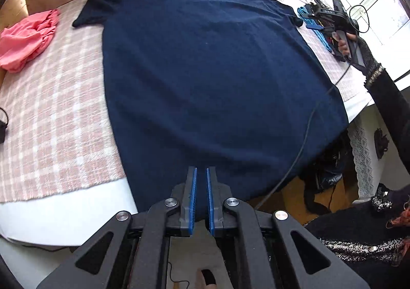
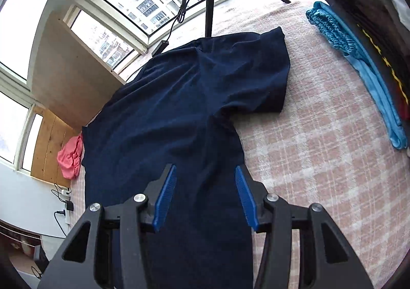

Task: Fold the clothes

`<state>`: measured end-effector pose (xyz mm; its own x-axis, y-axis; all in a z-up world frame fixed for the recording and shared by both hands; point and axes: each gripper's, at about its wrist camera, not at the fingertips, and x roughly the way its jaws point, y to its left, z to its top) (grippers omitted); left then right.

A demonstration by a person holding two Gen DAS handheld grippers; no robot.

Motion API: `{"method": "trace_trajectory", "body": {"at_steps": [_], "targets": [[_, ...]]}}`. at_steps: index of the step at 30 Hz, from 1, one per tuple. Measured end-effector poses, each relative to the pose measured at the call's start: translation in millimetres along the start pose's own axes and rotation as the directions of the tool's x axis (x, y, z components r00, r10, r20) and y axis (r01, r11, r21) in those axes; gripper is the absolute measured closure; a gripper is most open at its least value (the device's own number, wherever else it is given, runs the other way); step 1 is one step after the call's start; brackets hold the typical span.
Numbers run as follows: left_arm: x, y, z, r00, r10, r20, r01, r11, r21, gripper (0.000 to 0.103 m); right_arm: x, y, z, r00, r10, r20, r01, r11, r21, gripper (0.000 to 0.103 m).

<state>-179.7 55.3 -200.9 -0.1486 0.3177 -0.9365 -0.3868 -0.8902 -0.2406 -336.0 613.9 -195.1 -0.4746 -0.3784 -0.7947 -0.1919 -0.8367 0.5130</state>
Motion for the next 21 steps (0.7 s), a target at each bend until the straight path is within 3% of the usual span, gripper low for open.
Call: {"method": "trace_trajectory", "body": {"at_steps": [4,7,8,9,10,11,14,16,21], "targets": [[32,1,10,0.996,-0.035,-0.082,0.038,0.999,0.025,0.098,42,-13,31,0.998,-0.056,-0.027,0.058,0.996,0.061,0.056],[45,11,13,0.99,-0.071,-0.122,0.072,0.997,0.007,0.098,52,-22,40,1.0,0.008,-0.01,-0.007,0.994,0.113,0.056],[49,14,13,0.988,-0.076,-0.136,0.077,0.997,0.004,0.098,53,-23,43,1.0,0.029,0.0,-0.029,0.994,0.108,0.067],[53,18,12,0.986,-0.07,-0.148,0.071,0.997,0.0,0.098,53,-21,47,1.0,0.023,0.008,-0.024,0.996,0.088,0.085],[55,21,12,0.986,-0.071,-0.149,0.07,0.997,-0.012,0.099,50,-14,50,0.999,-0.036,0.014,0.035,0.999,0.037,0.1],[55,25,13,0.985,-0.092,-0.147,0.089,0.996,-0.028,0.1,46,-6,54,0.994,-0.103,0.031,0.104,0.994,-0.024,0.1],[53,32,10,0.981,-0.13,-0.143,0.124,0.991,-0.051,0.1,38,7,68,0.948,-0.3,0.108,0.313,0.941,-0.13,0.101],[53,32,10,0.98,-0.136,-0.144,0.13,0.99,-0.049,0.1,45,3,74,0.937,-0.345,0.05,0.348,0.927,-0.137,0.098],[48,33,7,0.984,-0.134,-0.118,0.125,0.989,-0.08,0.1,19,25,51,0.939,-0.331,0.092,0.343,0.917,-0.204,0.094]]}}
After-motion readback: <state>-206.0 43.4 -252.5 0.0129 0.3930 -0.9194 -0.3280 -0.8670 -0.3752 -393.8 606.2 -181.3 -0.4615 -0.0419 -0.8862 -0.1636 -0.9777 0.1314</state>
